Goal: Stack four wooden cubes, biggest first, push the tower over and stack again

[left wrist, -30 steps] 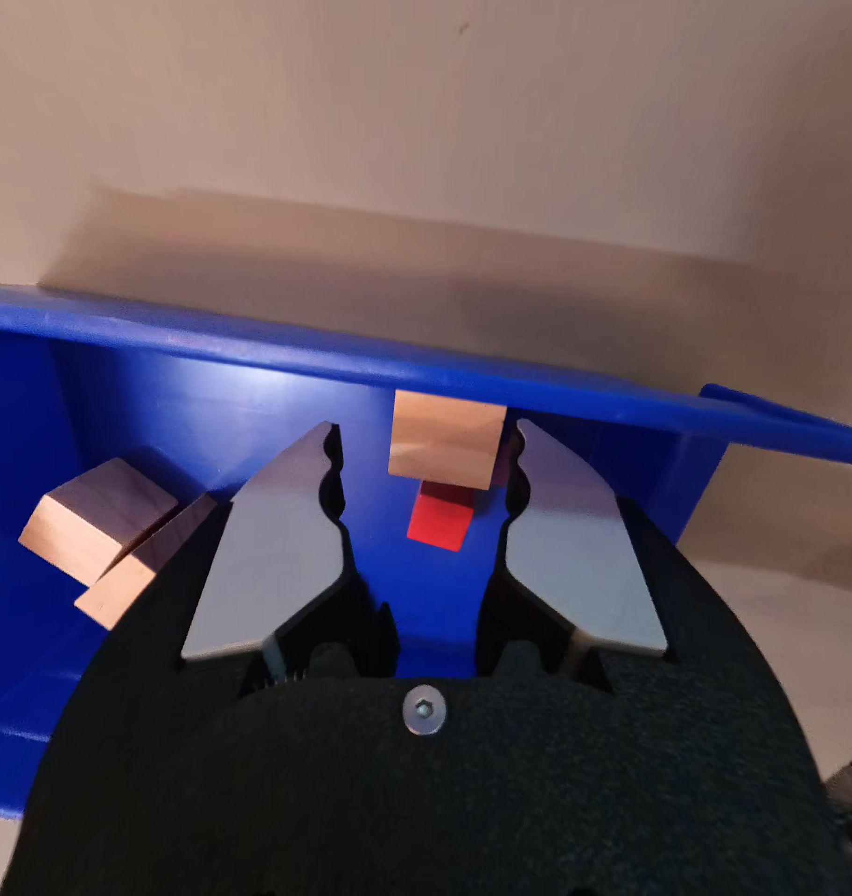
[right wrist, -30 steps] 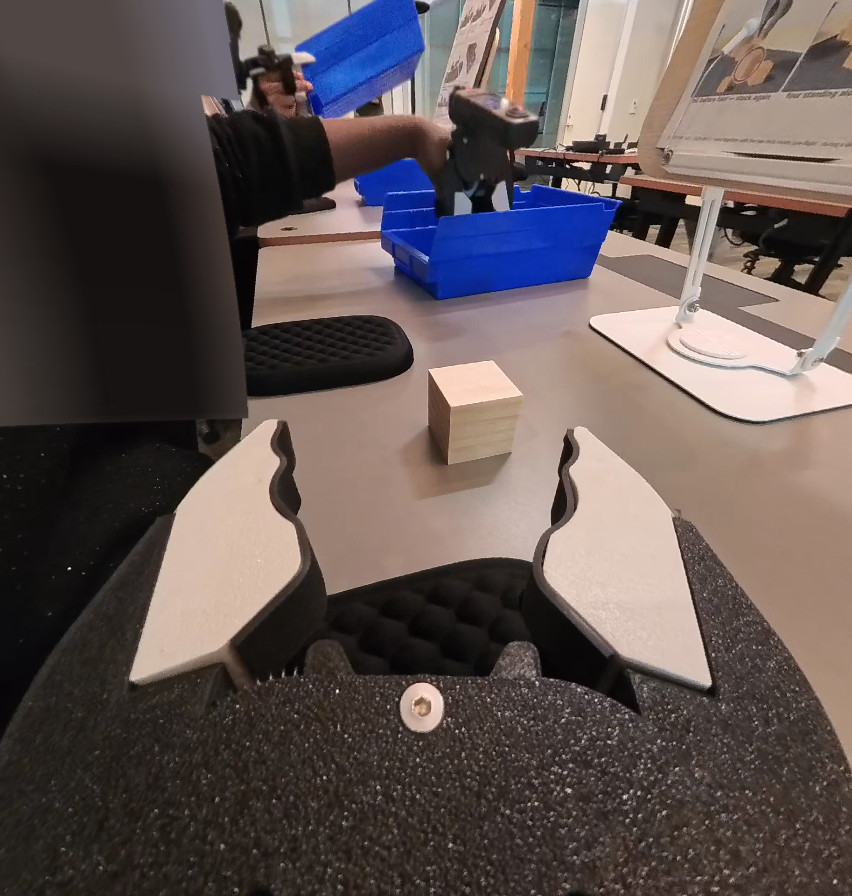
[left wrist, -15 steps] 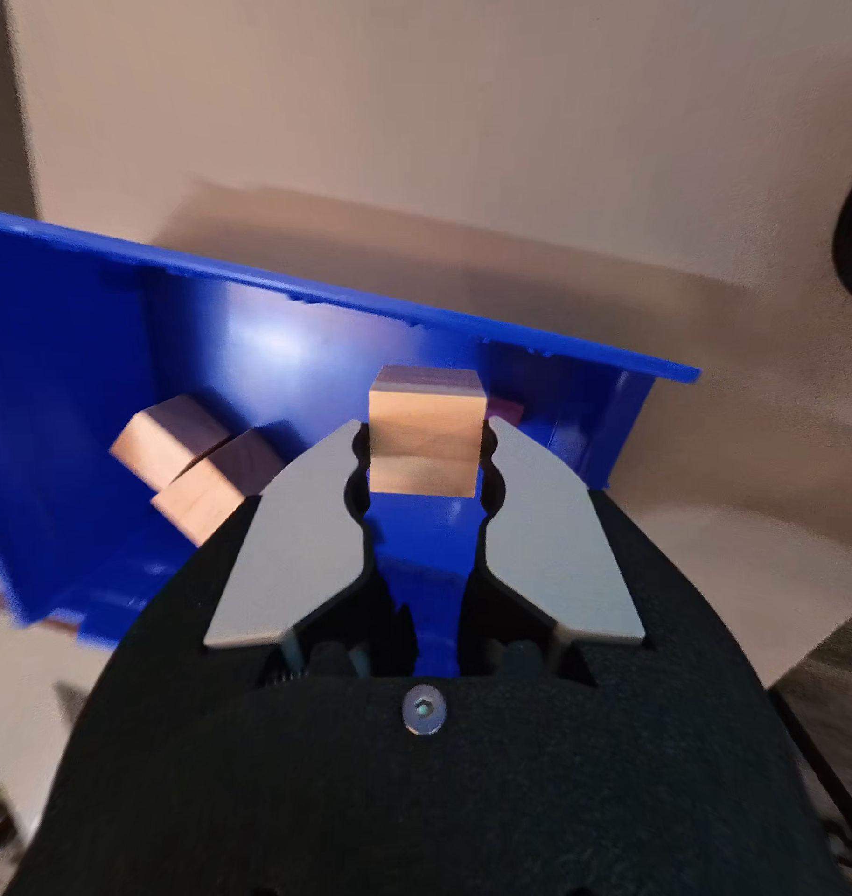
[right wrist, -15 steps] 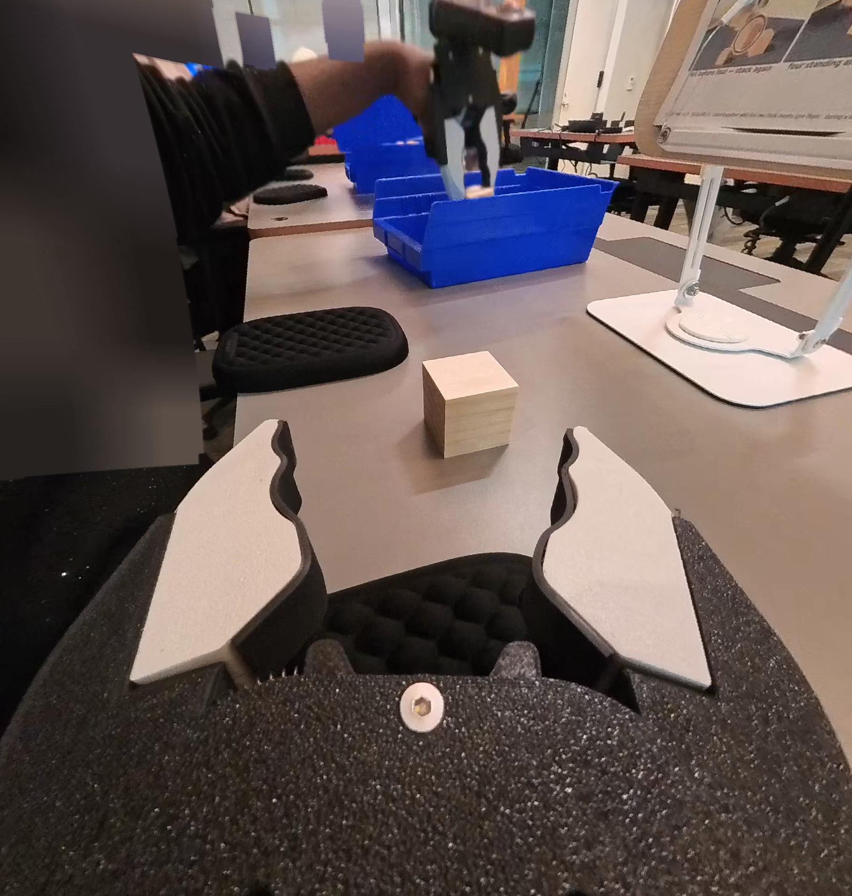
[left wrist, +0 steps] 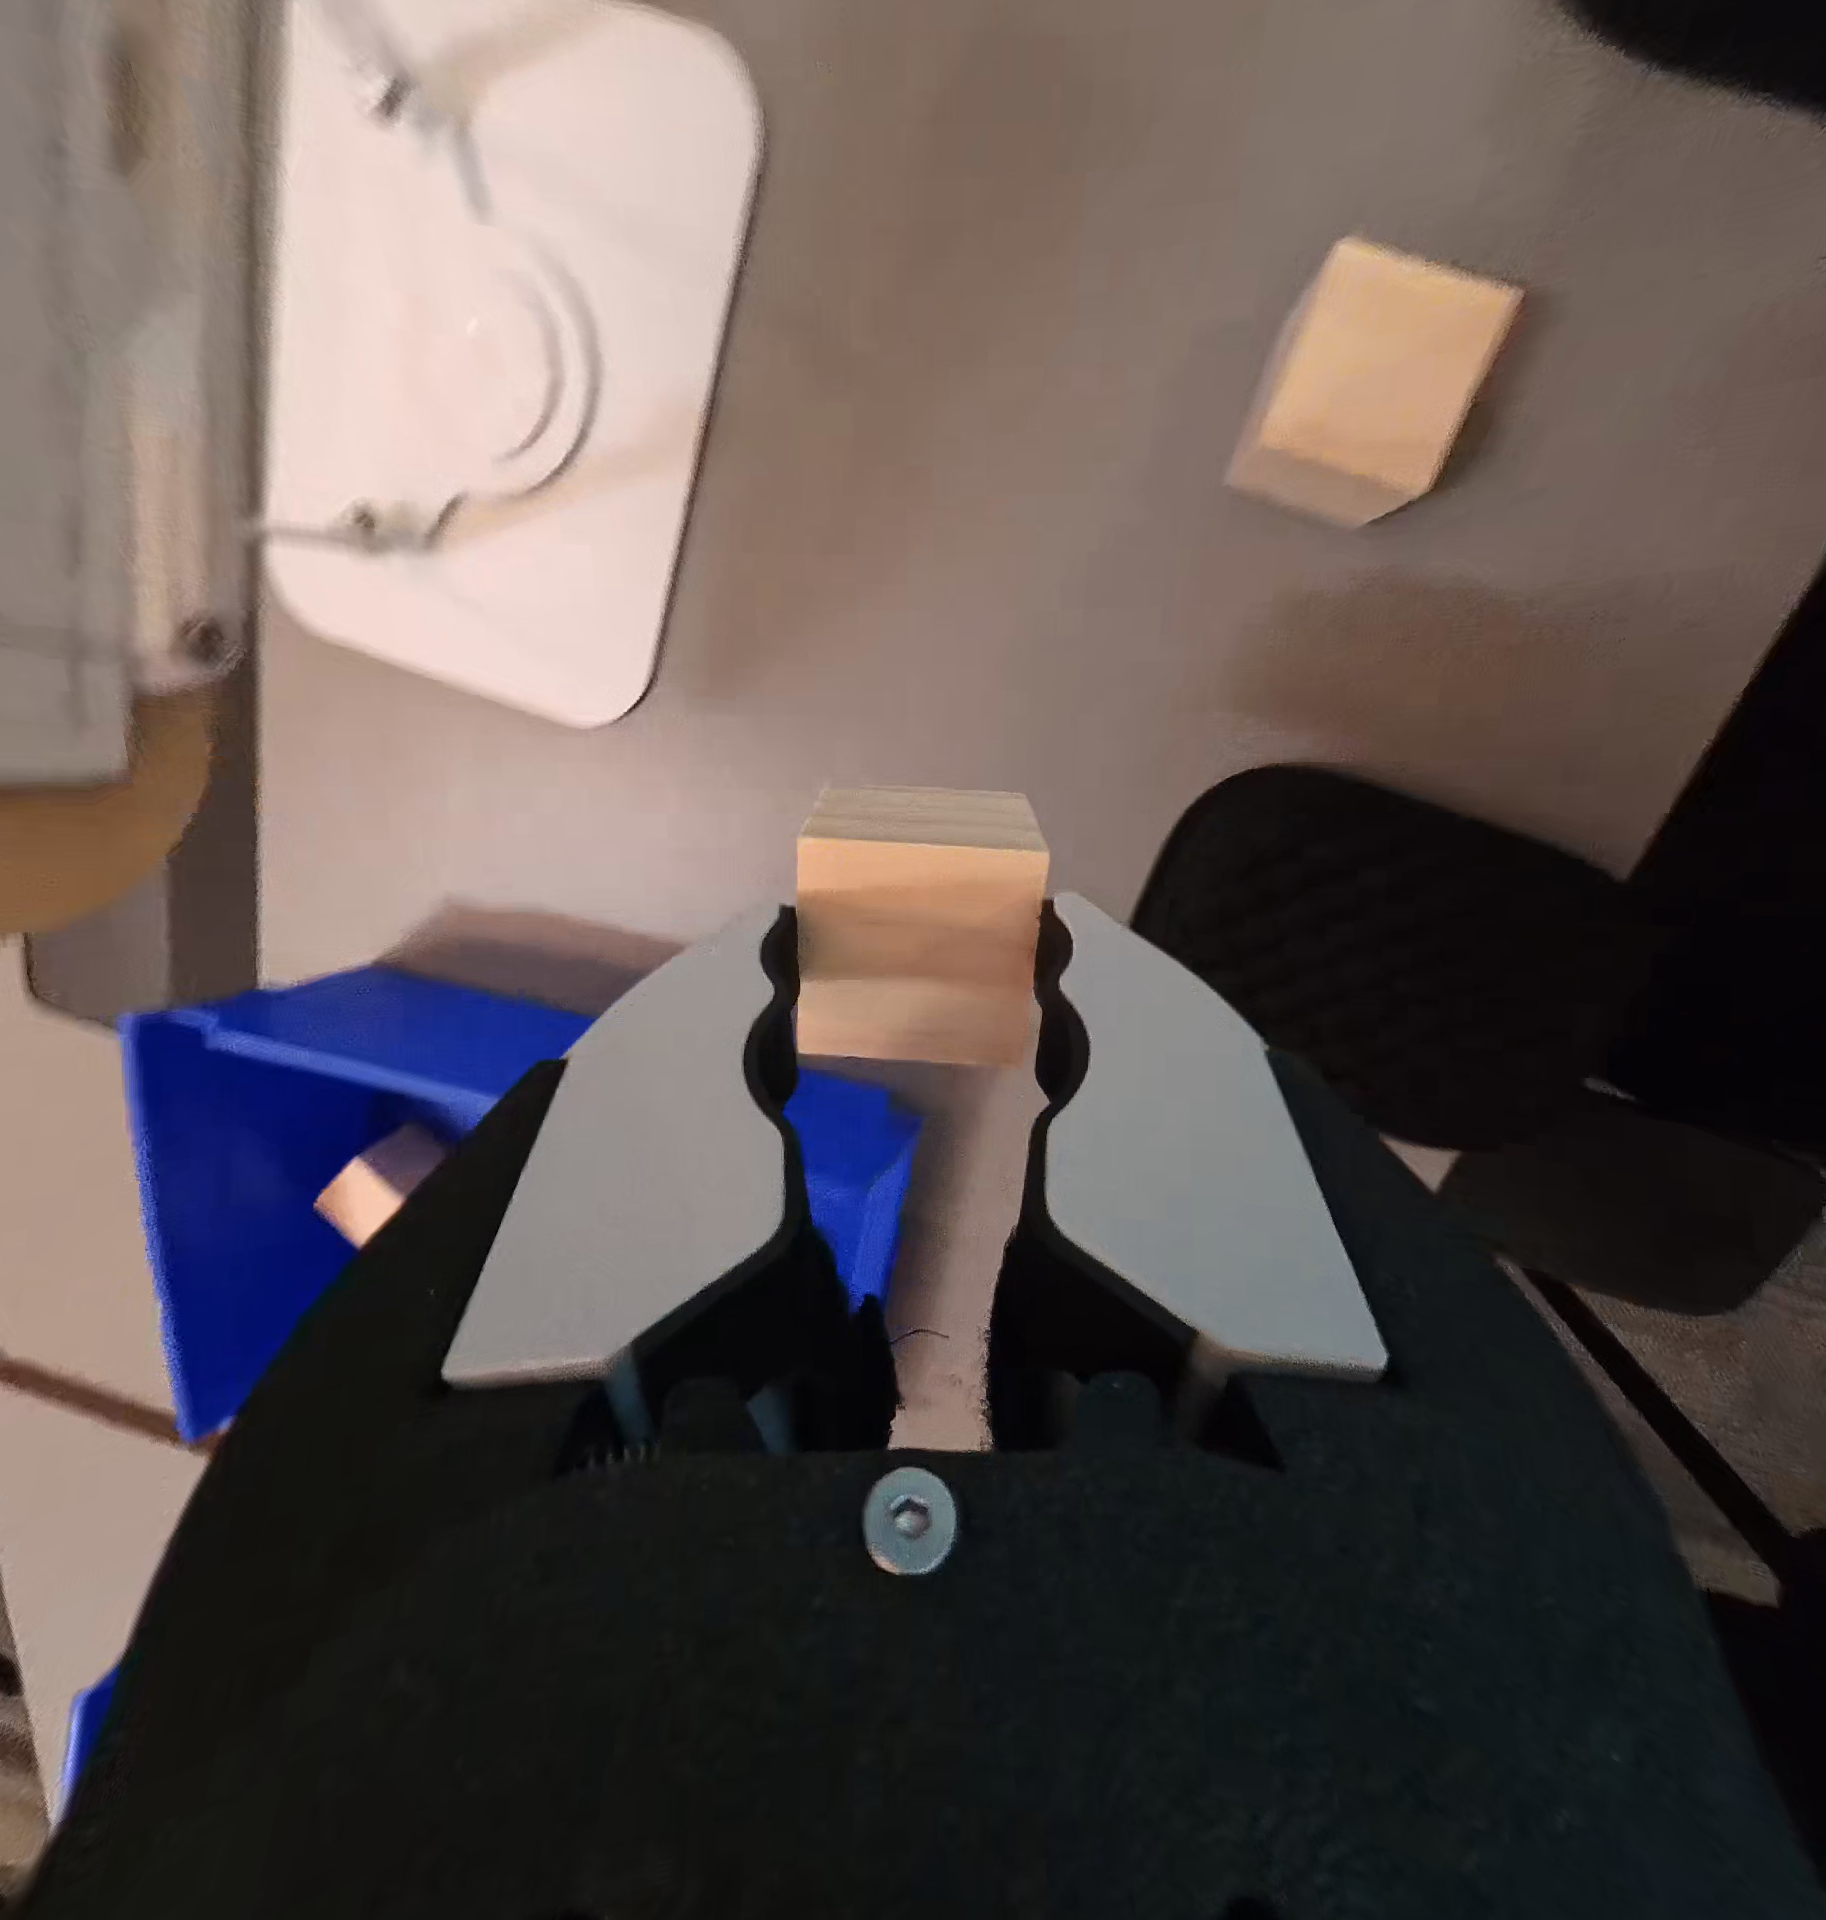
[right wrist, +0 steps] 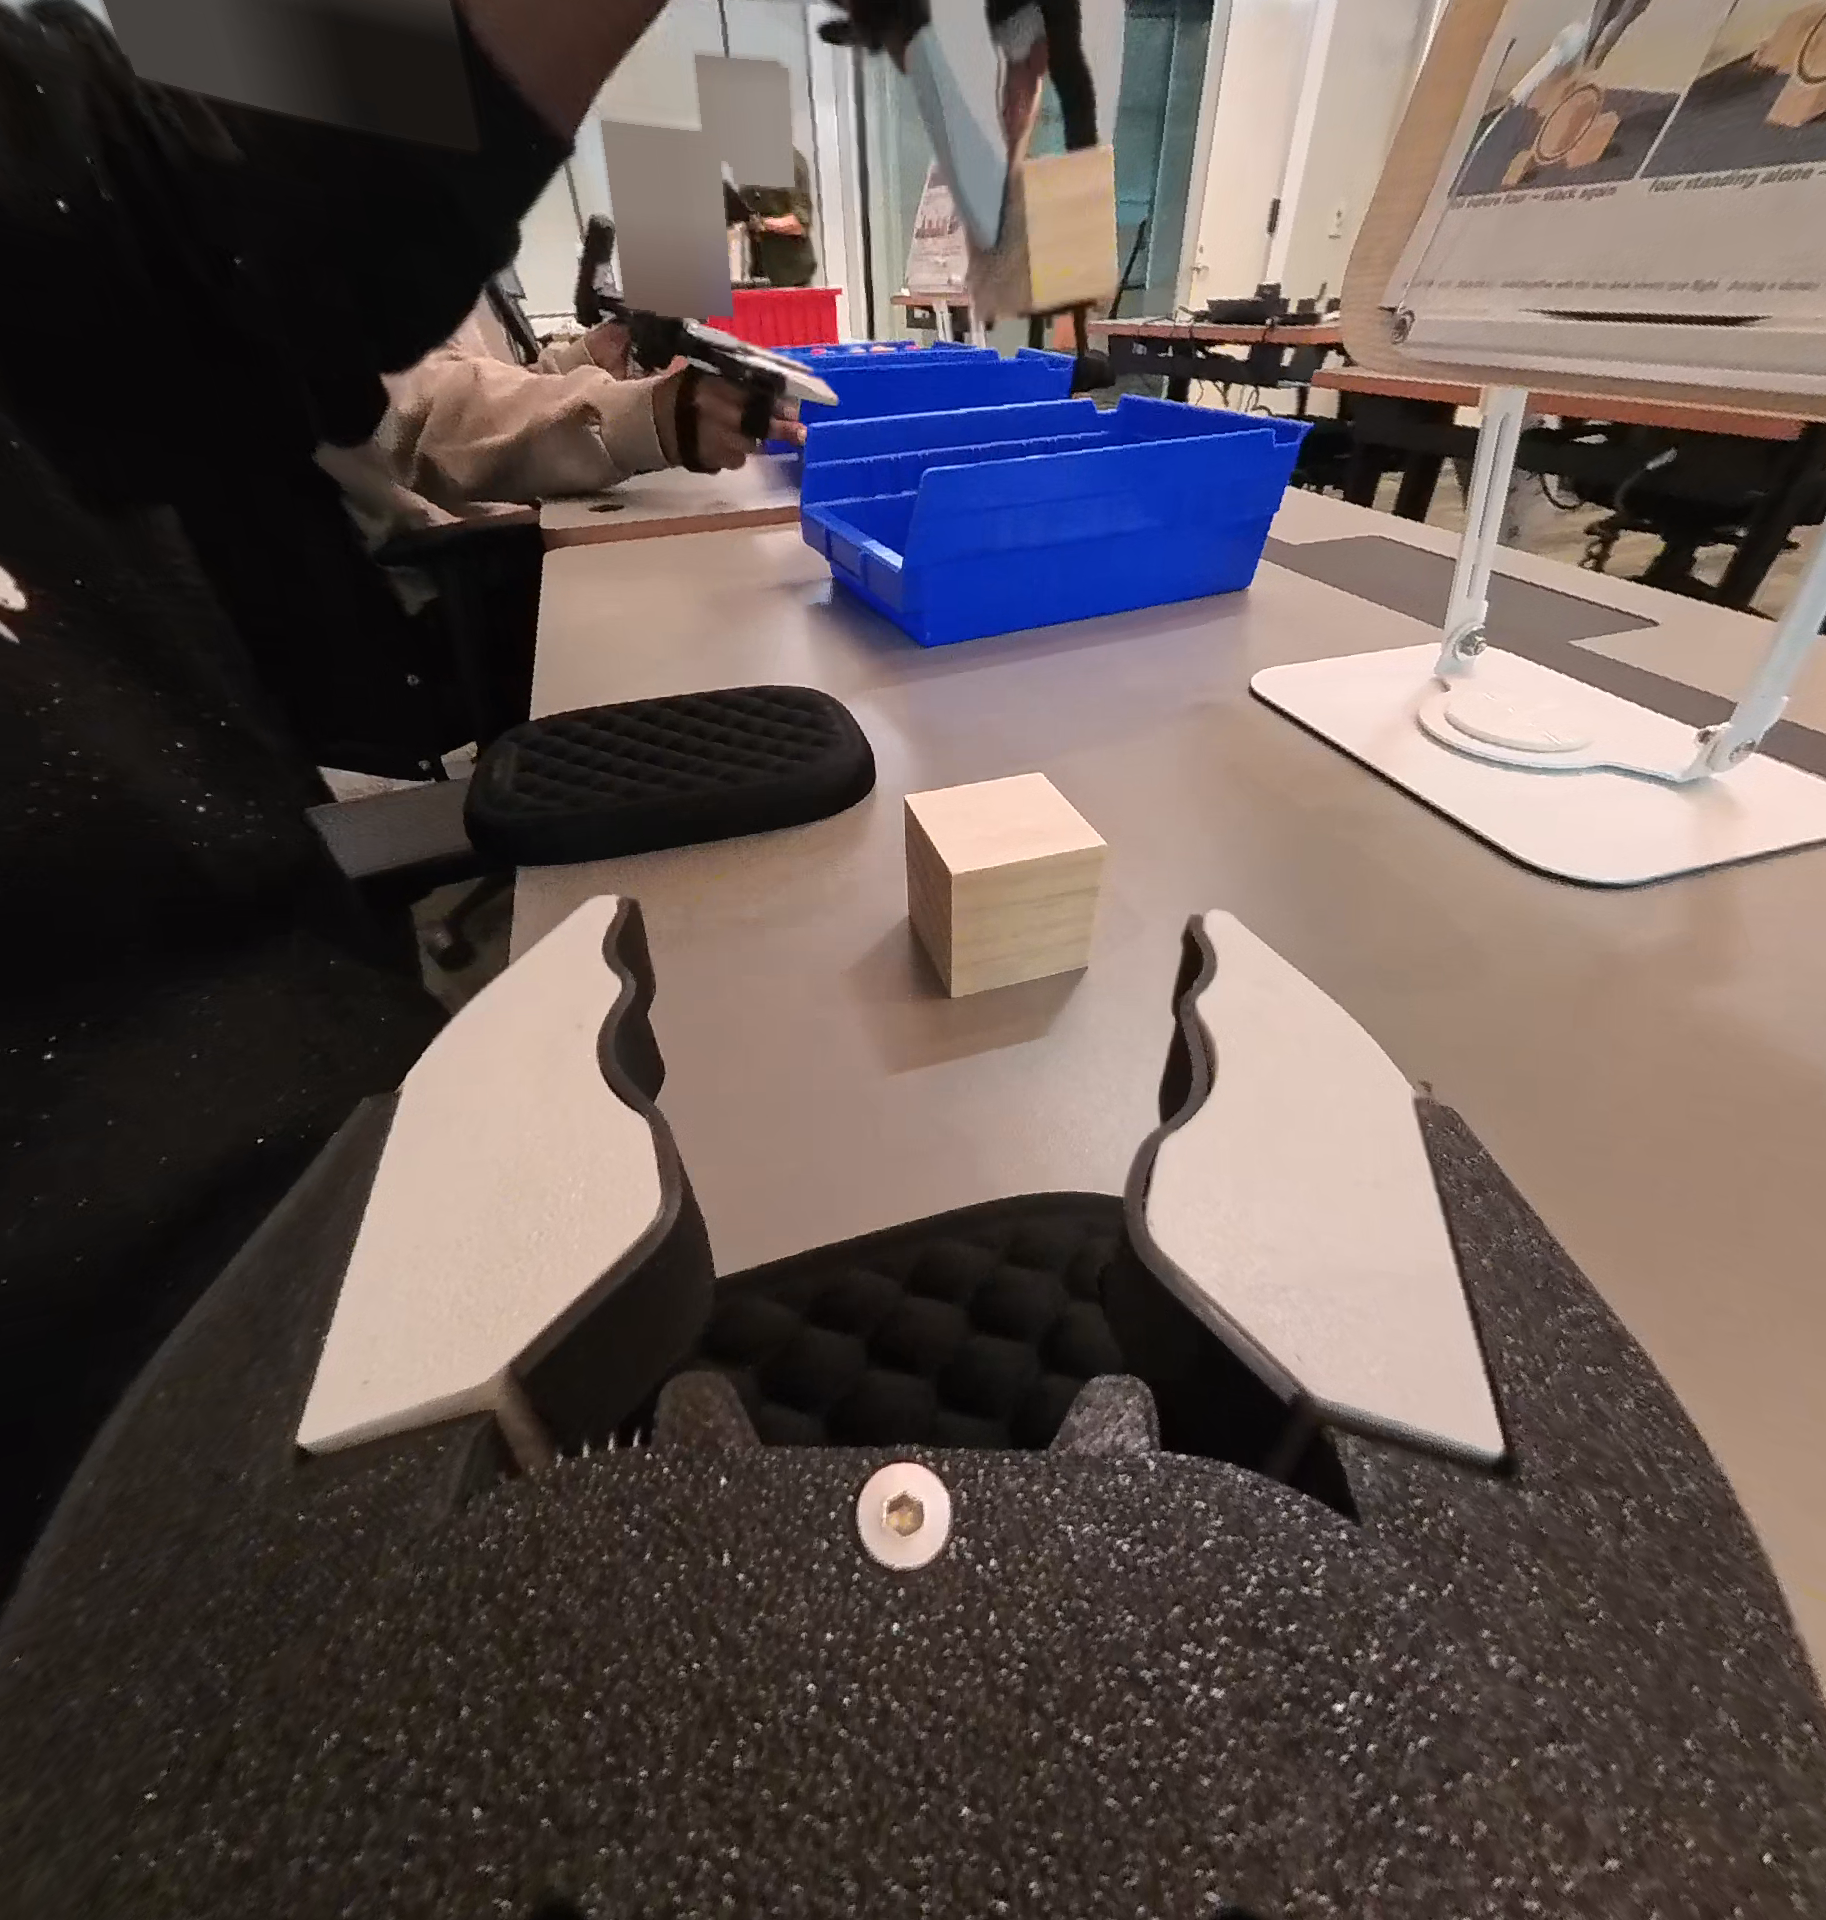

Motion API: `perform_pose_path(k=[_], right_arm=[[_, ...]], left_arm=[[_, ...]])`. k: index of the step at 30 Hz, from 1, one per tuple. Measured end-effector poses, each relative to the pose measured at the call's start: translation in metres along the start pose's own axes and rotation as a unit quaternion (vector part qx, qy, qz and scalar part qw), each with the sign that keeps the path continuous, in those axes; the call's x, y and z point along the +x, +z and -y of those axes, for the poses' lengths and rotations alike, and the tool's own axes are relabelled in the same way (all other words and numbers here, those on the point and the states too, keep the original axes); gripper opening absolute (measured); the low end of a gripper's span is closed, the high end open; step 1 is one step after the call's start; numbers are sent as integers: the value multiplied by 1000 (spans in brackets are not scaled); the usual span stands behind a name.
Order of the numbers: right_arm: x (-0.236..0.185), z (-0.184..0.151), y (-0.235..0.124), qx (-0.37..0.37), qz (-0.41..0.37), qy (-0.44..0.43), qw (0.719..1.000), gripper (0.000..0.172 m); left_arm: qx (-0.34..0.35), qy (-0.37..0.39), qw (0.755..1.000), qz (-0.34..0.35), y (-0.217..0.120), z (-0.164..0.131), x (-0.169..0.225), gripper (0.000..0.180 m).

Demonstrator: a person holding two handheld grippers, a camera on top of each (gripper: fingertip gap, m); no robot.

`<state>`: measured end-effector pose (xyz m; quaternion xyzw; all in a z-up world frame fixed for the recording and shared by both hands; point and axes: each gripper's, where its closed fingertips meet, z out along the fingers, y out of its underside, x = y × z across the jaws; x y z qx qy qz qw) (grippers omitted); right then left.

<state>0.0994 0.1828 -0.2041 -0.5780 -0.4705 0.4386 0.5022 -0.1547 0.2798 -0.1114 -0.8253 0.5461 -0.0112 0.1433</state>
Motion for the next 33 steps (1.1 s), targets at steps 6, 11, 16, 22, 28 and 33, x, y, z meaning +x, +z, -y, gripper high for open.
perform_pose_path(k=[6, 11, 16, 22, 28, 33], right_arm=[[-2, 2, -2, 9, 5, -2, 1000, 94], [-2, 4, -3, 18, 7, -4, 1000, 92], [-4, 0, 0, 2, 6, -13, 1000, 92], [-6, 0, 0, -2, 8, -21, 1000, 91], [-6, 0, 0, -1, 7, -23, 1000, 91], [-7, 0, 0, -3, 8, -25, 1000, 91]], left_arm=[[-31, 63, 995, -63, 61, 56, 79, 44], [-29, 79, 994, -71, 87, 85, 111, 44], [-18, 76, 994, -77, 100, 98, 125, 44], [-58, 87, 991, -83, 117, 93, 131, 44], [-66, 83, 991, -87, 125, 94, 127, 44], [-74, 83, 990, -92, 130, 92, 125, 44]])
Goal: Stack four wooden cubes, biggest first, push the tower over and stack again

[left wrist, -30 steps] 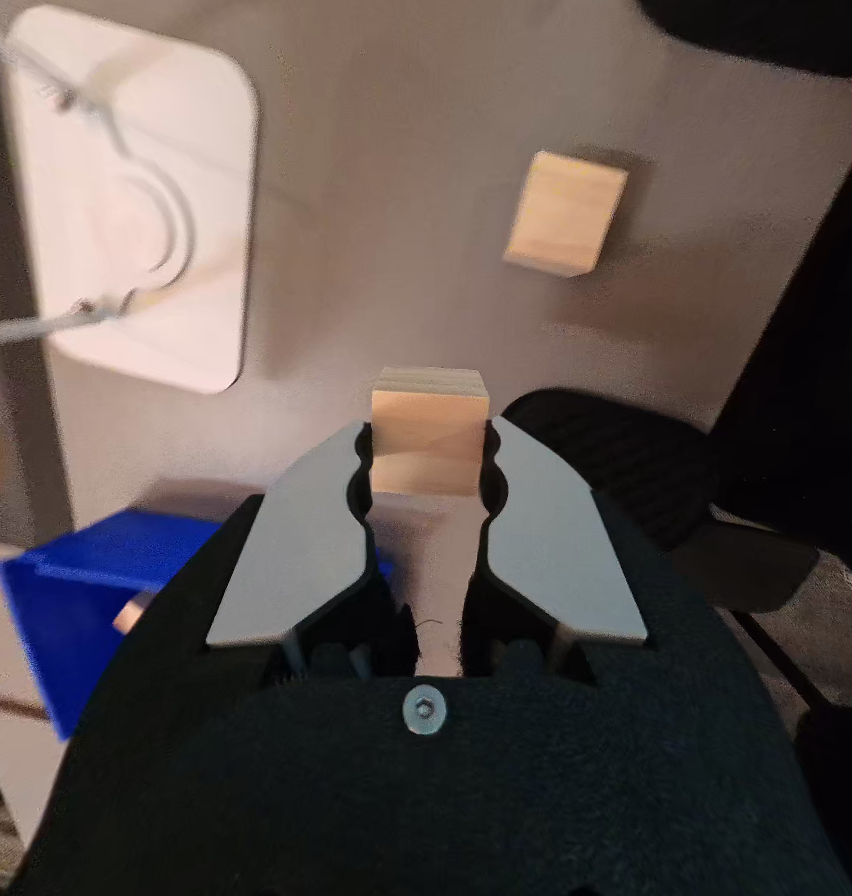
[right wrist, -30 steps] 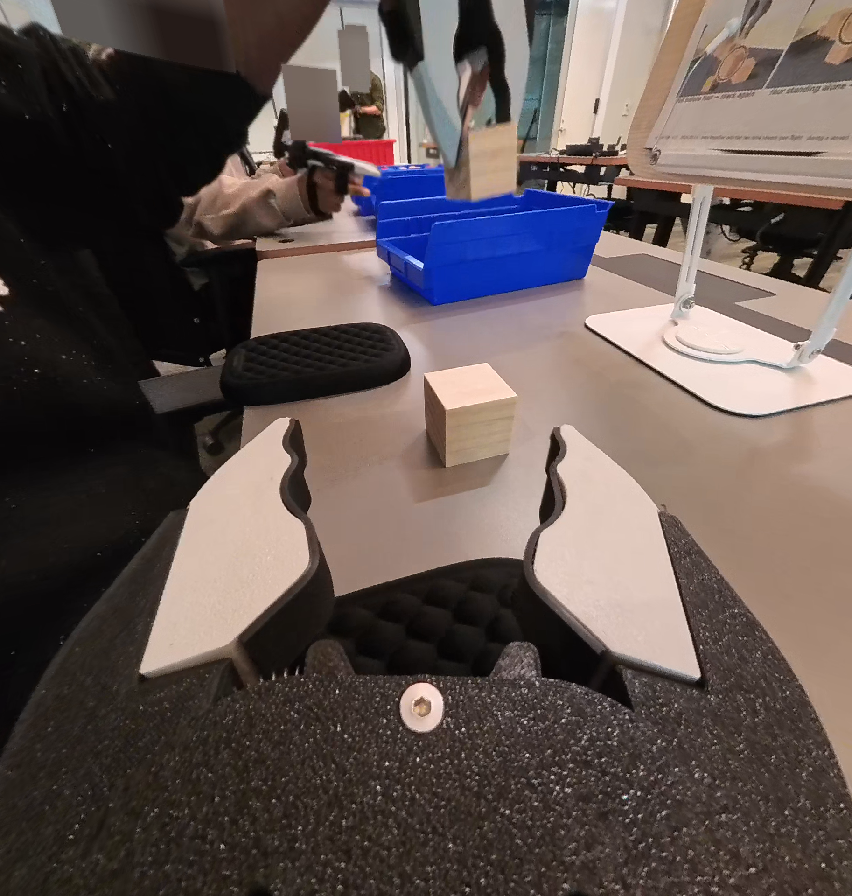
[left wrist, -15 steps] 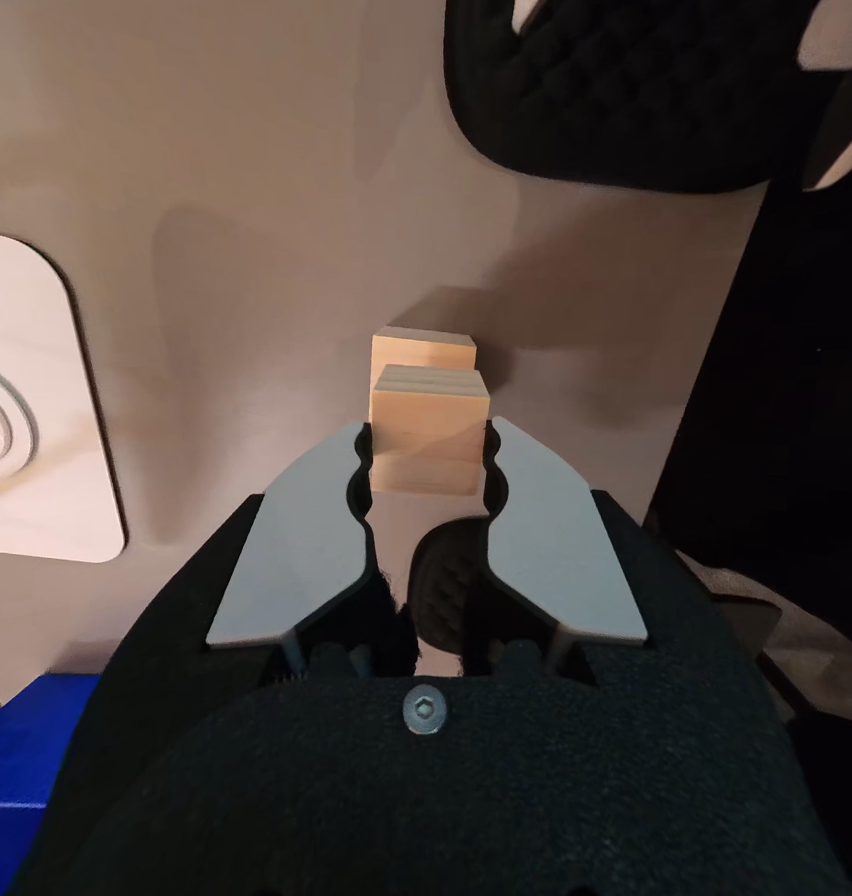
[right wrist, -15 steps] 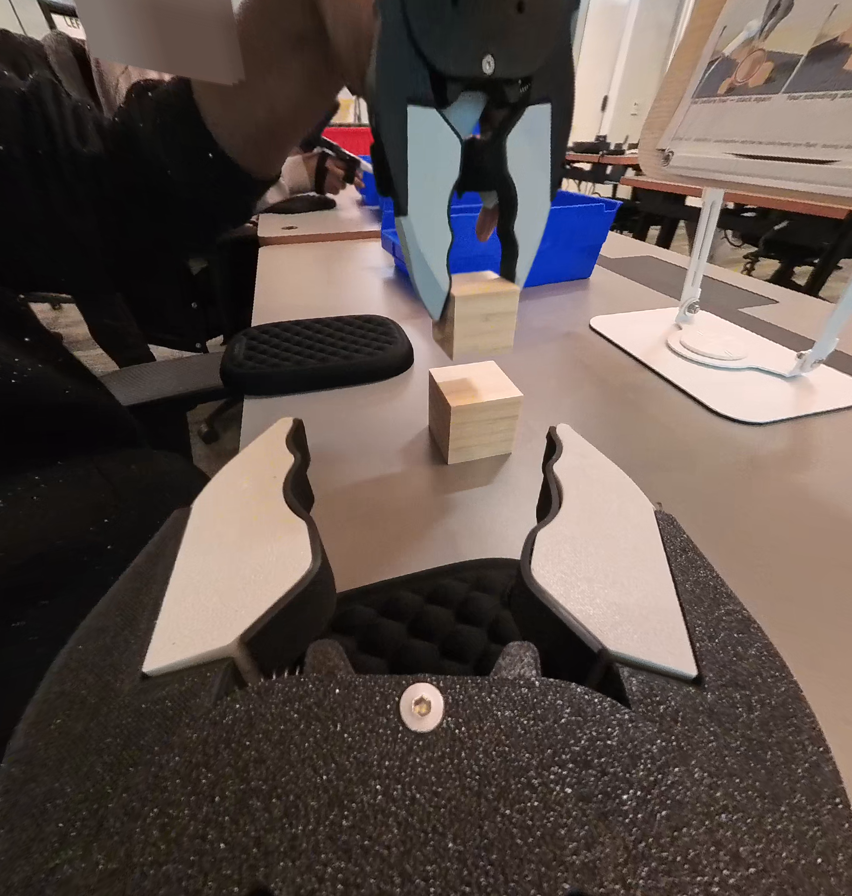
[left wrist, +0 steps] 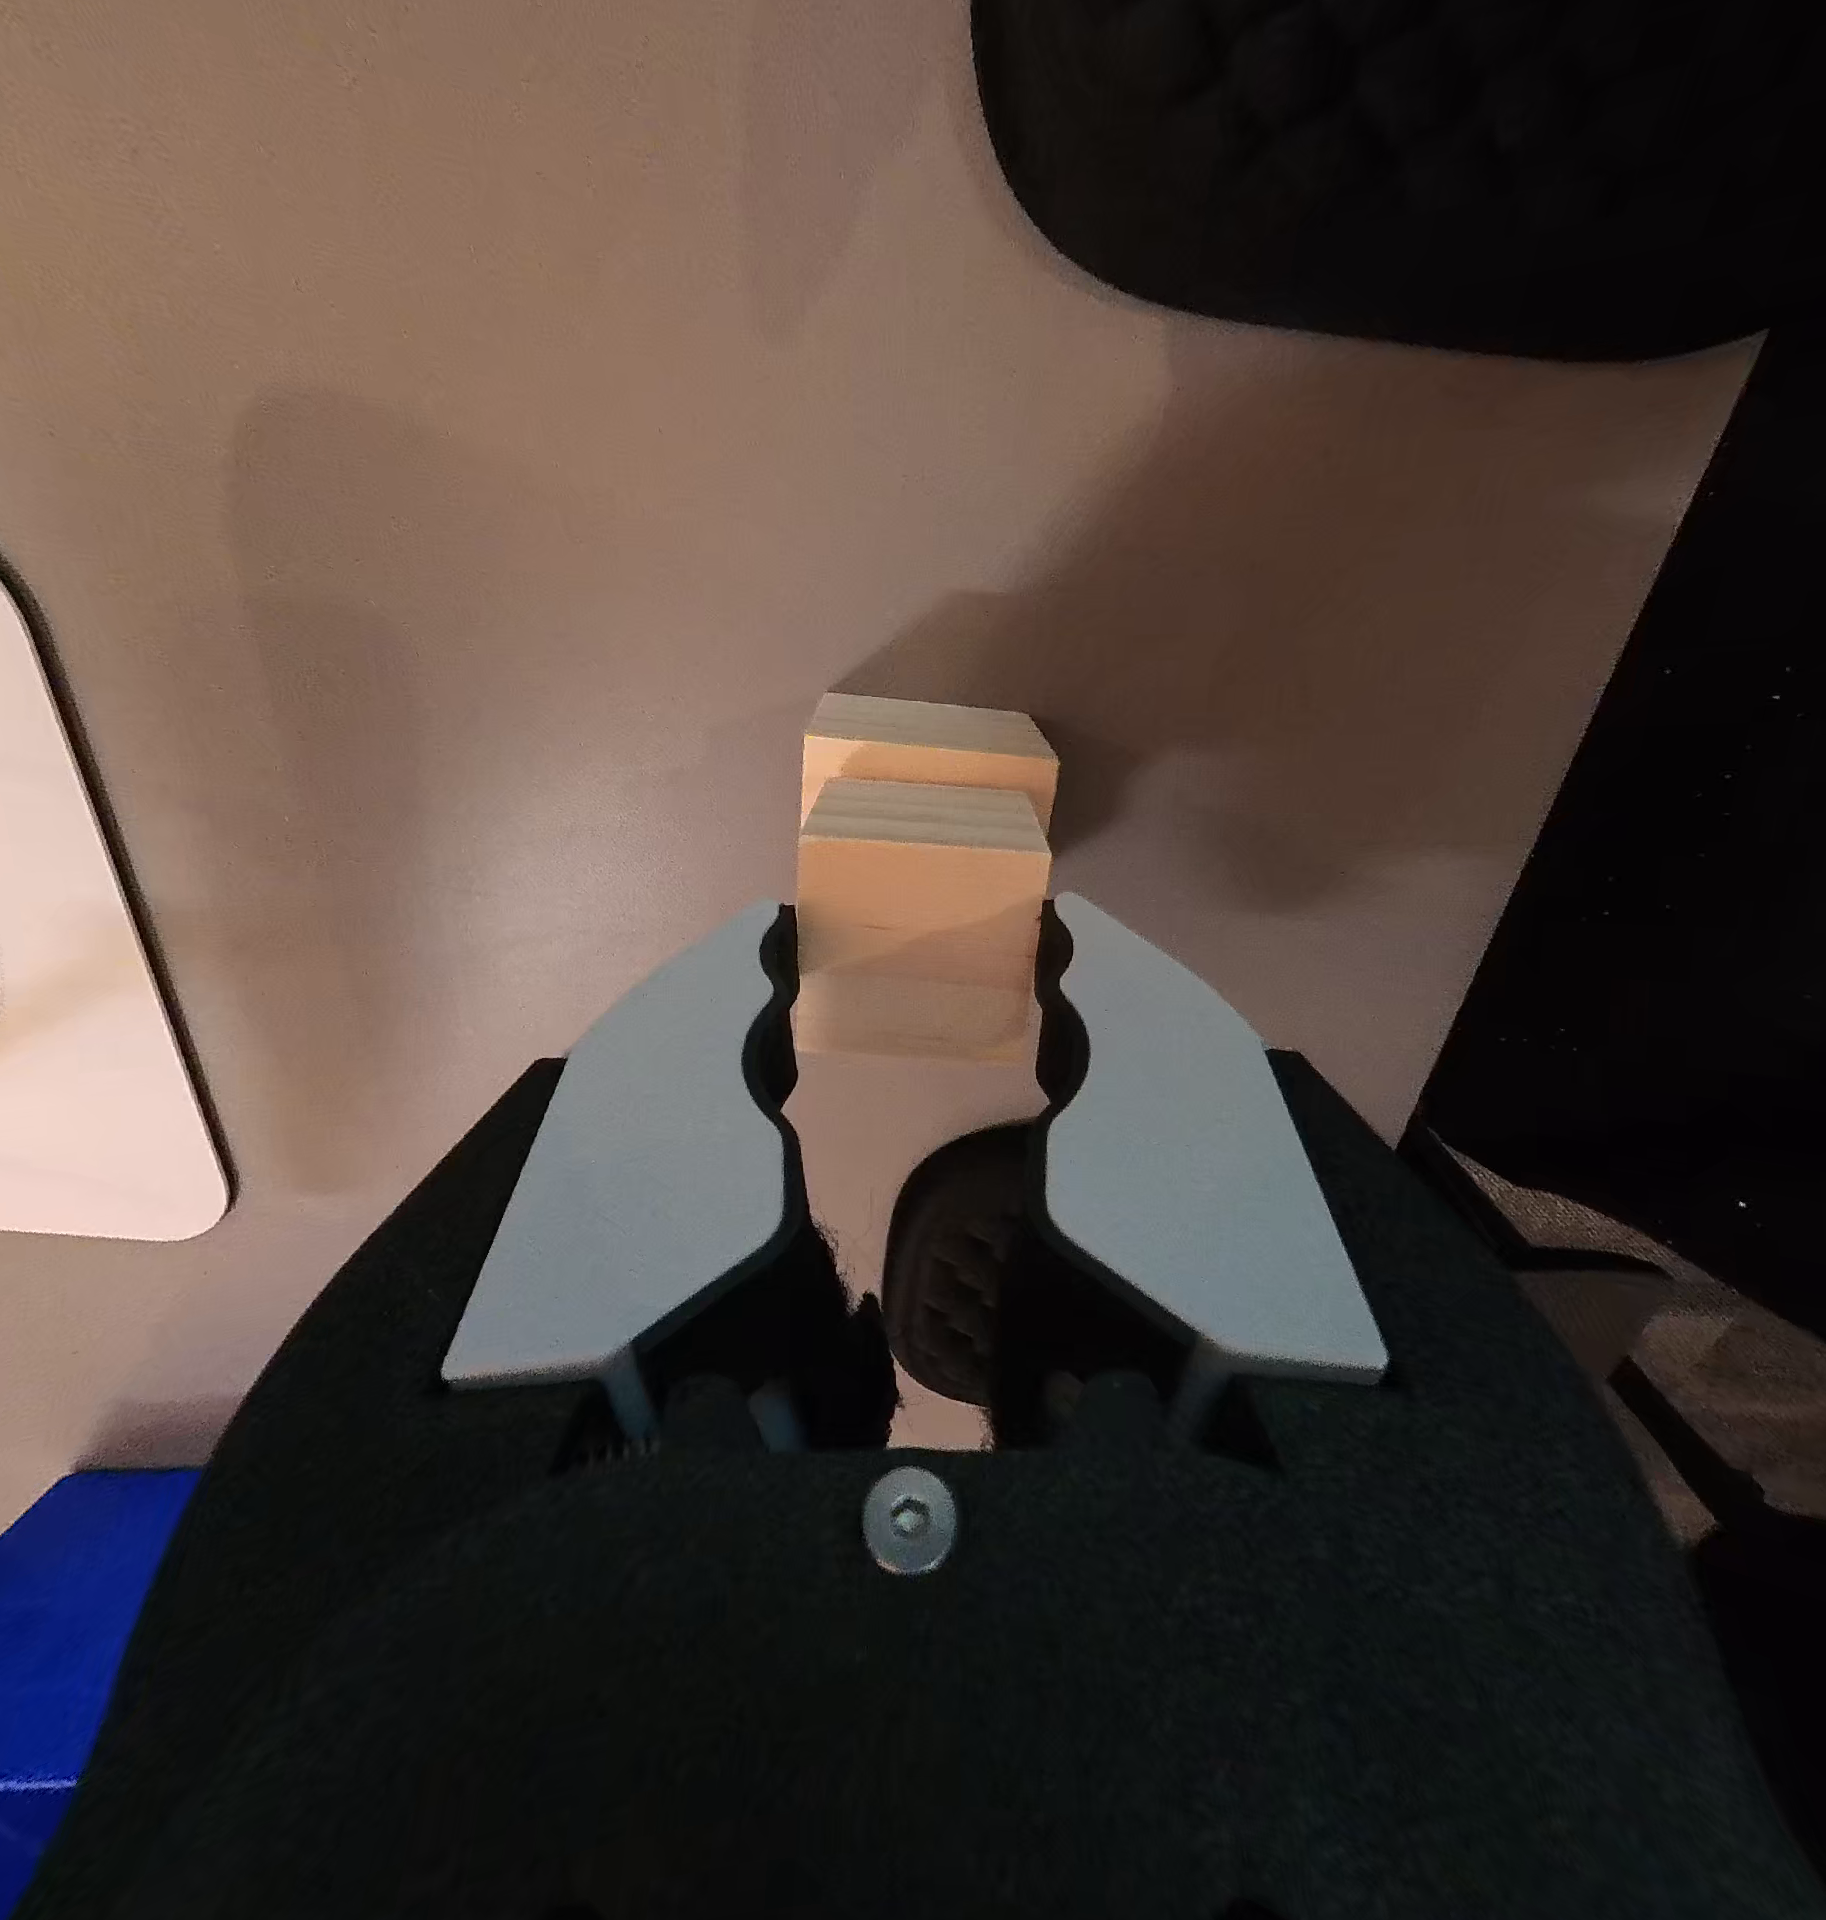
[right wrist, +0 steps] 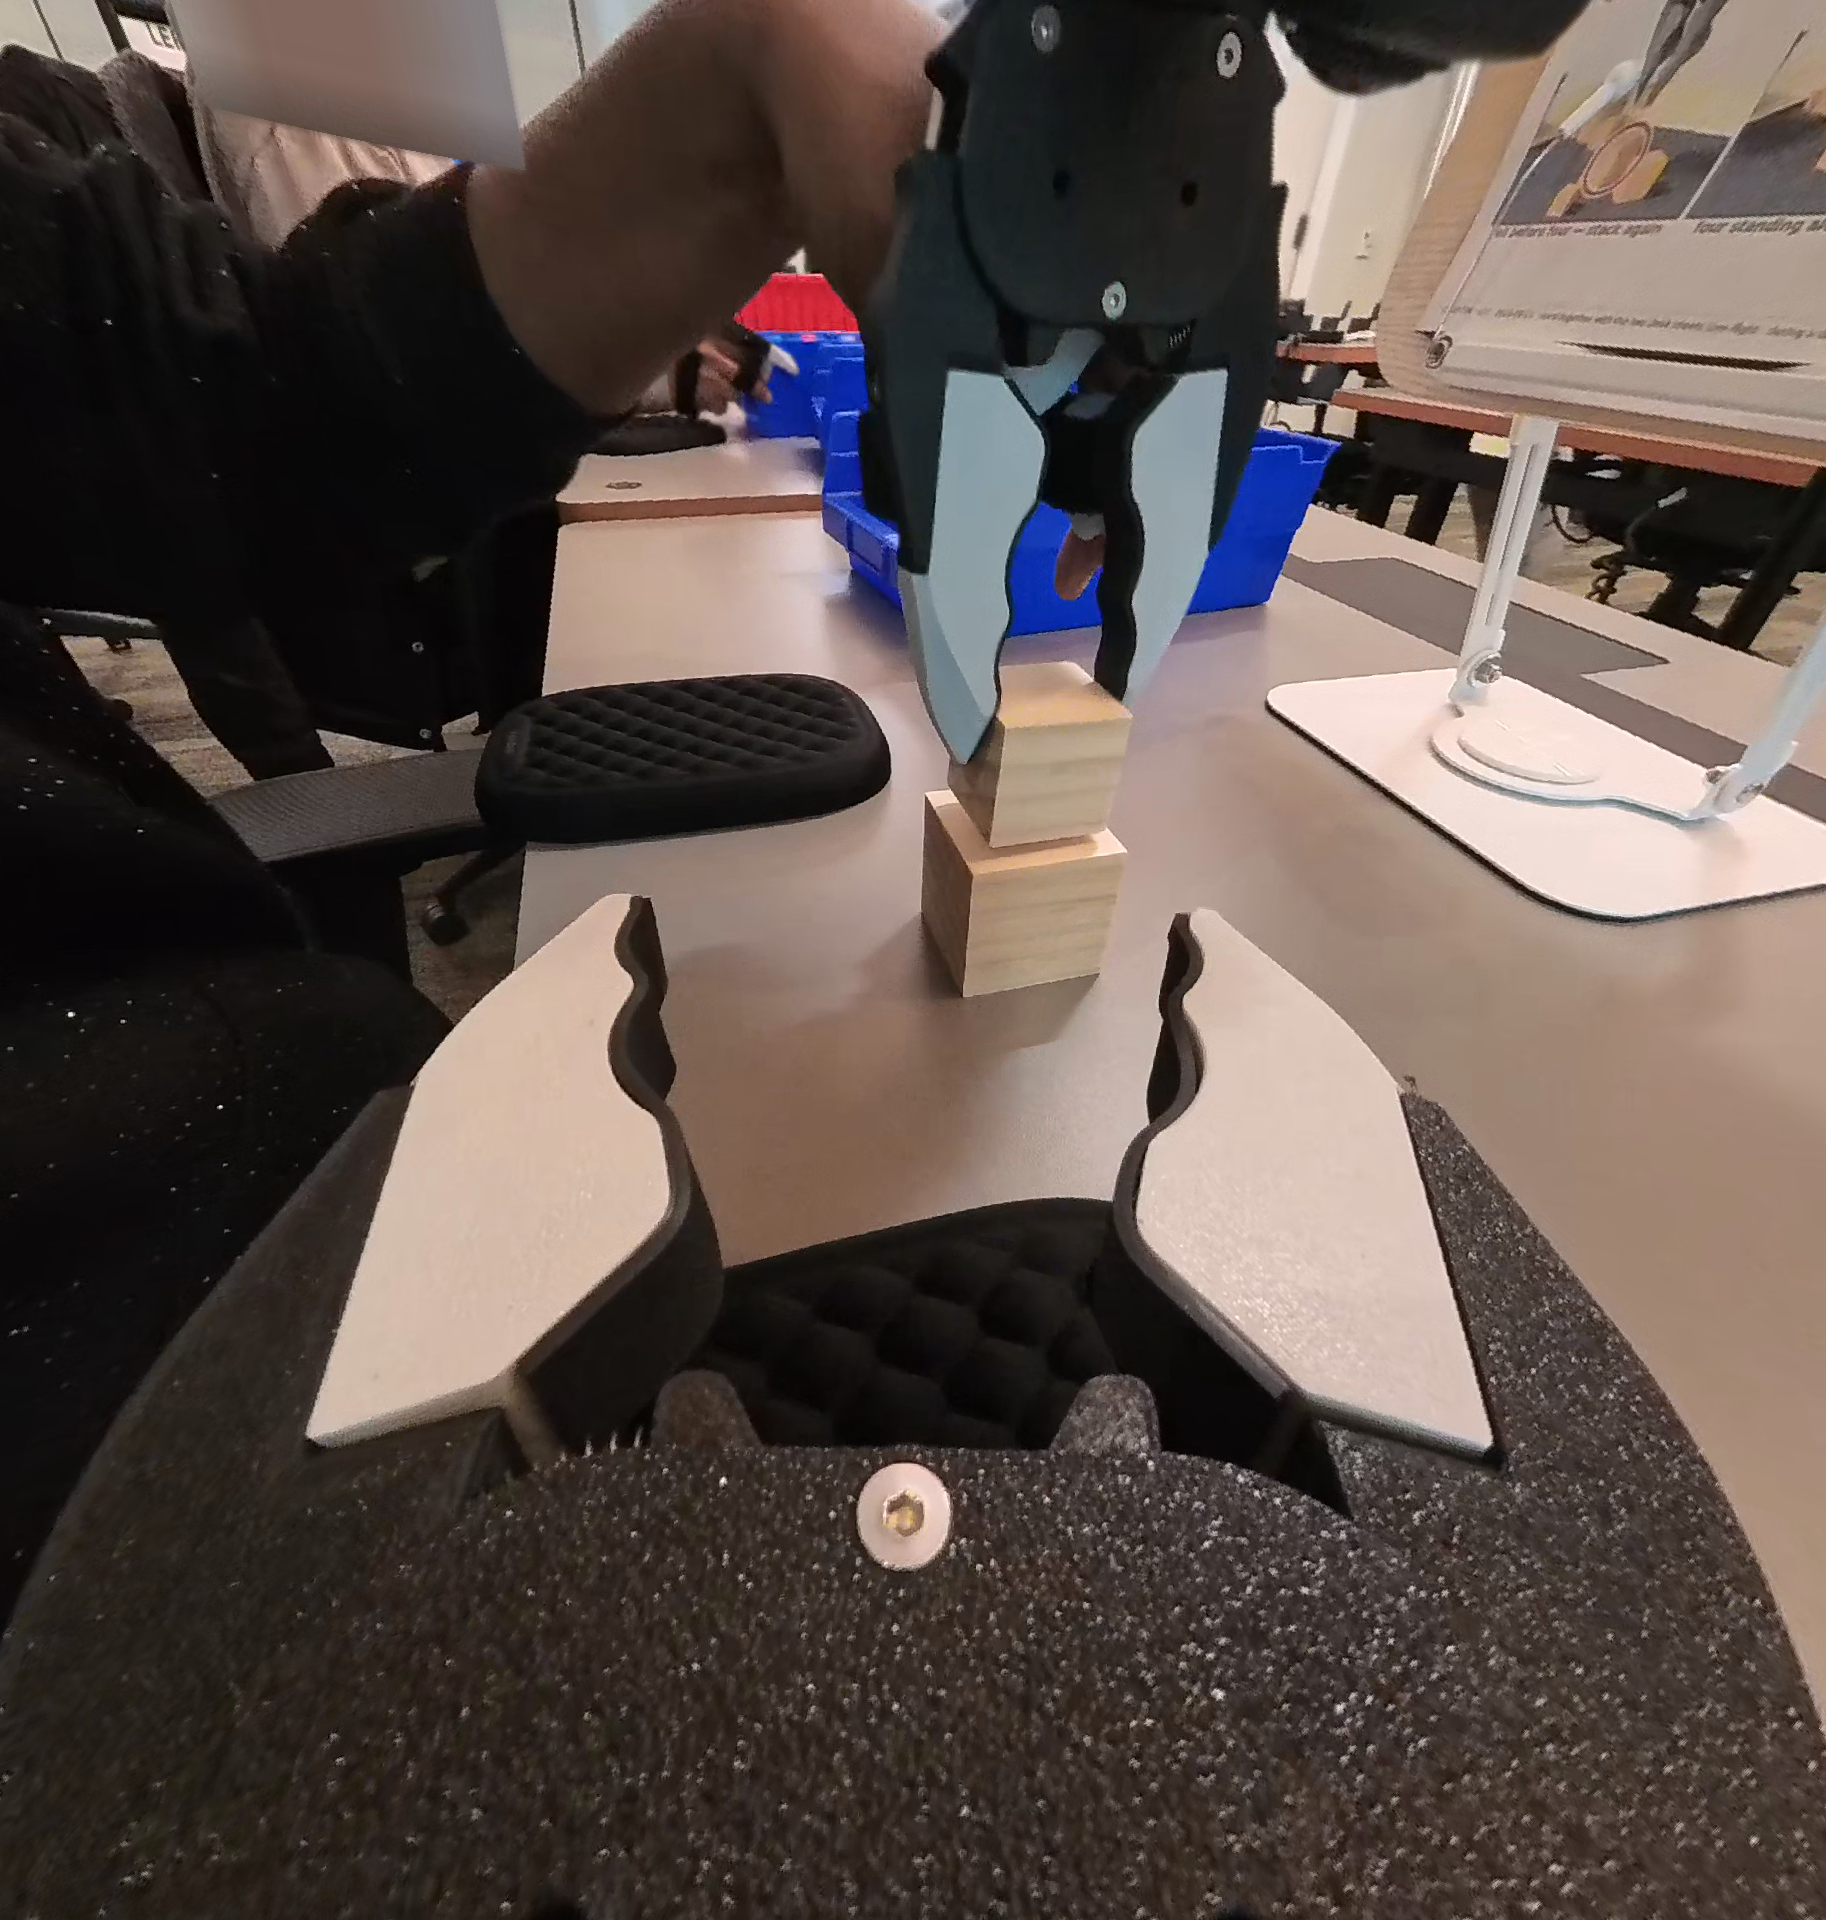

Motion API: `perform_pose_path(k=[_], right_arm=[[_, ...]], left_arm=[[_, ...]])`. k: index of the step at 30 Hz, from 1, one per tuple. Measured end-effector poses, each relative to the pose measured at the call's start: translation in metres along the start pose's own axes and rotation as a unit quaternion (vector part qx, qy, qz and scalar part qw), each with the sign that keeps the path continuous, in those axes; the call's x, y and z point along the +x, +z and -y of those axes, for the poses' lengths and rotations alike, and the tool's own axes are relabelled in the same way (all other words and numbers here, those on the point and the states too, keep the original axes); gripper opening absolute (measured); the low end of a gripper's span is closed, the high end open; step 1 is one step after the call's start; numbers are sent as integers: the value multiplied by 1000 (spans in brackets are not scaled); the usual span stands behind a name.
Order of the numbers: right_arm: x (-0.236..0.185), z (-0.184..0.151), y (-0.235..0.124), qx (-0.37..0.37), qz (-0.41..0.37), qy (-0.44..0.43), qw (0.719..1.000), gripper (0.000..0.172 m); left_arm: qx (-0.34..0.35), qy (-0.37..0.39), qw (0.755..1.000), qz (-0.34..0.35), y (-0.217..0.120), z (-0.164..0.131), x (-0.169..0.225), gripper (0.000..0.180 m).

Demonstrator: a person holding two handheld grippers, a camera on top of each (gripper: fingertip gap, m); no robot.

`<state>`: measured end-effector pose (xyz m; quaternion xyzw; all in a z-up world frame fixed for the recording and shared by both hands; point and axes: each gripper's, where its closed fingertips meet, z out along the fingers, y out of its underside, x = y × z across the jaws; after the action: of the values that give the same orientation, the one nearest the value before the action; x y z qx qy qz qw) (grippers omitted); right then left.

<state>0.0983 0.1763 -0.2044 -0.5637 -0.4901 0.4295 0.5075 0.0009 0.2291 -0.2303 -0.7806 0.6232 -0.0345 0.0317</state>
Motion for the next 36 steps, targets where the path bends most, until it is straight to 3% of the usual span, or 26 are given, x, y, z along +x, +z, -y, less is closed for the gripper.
perform_pose_path(k=[10, 18, 20, 24, 26, 30, 33, 36], right_arm=[[0, 1, -1, 6, -2, -3, 1000, 90], [0, 1, -1, 7, -3, -3, 1000, 89], [0, 2, -1, 8, -2, -4, 1000, 89], [0, 2, -2, 8, -2, -3, 1000, 89], [-1, 1, -1, 8, -2, -4, 1000, 89], [0, 1, -1, 6, -3, -4, 1000, 89], [-1, 1, -1, 5, 0, -2, 1000, 89], [0, 0, 0, 2, -1, -1, 1000, 89]], left_arm=[[-2, 12, 1000, -2, 4, 1, 0, 45], [-1, 13, 1000, 7, 5, -3, -1, 67], [16, 10, 1000, 15, -2, -2, -3, 82], [96, -16, 994, 54, -35, -2, -16, 139], [158, -50, 983, 72, -64, -8, -28, 146], [270, -141, 939, 160, -131, -56, -67, 143], [285, -229, 903, 225, -164, -131, -94, 111], [280, -313, 880, 223, -171, -210, -106, 94]])
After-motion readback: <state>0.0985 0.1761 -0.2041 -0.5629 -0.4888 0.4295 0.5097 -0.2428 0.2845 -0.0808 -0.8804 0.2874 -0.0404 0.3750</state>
